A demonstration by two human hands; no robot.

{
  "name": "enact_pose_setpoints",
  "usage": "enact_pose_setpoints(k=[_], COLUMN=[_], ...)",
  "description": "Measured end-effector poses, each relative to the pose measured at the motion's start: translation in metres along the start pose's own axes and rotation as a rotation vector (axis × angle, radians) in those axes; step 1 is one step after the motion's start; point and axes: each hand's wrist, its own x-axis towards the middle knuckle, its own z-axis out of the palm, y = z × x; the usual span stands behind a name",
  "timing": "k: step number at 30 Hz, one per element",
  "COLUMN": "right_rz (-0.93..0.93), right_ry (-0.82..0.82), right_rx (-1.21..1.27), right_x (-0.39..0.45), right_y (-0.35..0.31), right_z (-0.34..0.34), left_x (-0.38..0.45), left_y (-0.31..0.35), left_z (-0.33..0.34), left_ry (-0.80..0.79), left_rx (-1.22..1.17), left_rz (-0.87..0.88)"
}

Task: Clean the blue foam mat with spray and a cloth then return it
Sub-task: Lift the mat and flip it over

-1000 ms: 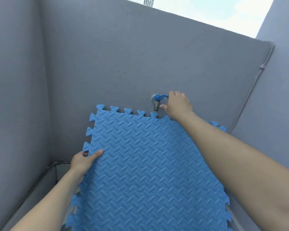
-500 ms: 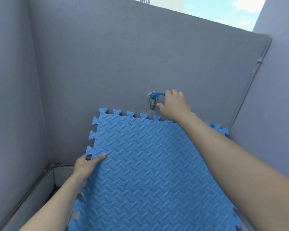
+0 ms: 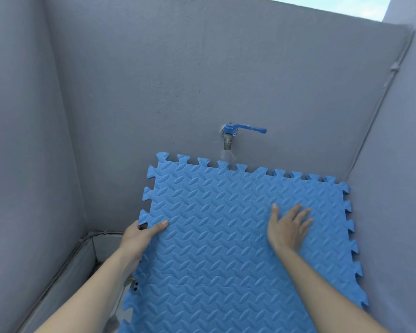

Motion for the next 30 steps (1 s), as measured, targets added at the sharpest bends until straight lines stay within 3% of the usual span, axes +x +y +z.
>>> enact_pose_setpoints(k=[2,8,10,12,16,21,23,26,30], right_rz=[-0.161,-1.193,-1.345,-1.341,-1.066,-0.529,-0.451,-0.766,-1.601], right_ry=[0.025,-0.273,-0.262,-0.167,-0.087,-0.121,-0.170,-0.205,-0.320], right_rx=[-0.021,-0.262,-0.358,-0.350,-0.327,-0.448,-0.478,-0.623,-0.694], right_x=[-0.019,-0.165,-0.183,-0.162,-0.070,0.003,0.002,-0.044,-0.130], right_y=[-0.041,-0.179,-0.191,-0.184,-0.105,0.047,0.093,0.138,0.143], right_z=[0.021,0.107,0.120,0.121,0.088,0.016,0.000,0.004,0.037], left_x=[0.000,-0.010,-0.010,-0.009,-0.008,0.001,0.008,0.017,0.025], left_y=[-0.002,-0.006,-0.011,-0.014,-0.017,-0.020,-0.022,-0.029,-0.029], left_z=[-0.011,-0.076,-0.106,-0.132,-0.137,-0.065,-0.027,0.007,0.008], left_ry=[0.004,0.072,0.107,0.114,0.100,0.085,0.089,0.102,0.081], left_rx=[0.015,-0.021,-0.024,-0.024,0.009,-0.047,-0.056,-0.073,-0.069], left_rz=[0.002,0.050,0.037,-0.003,-0.023,-0.038,-0.037,-0.033,-0.022])
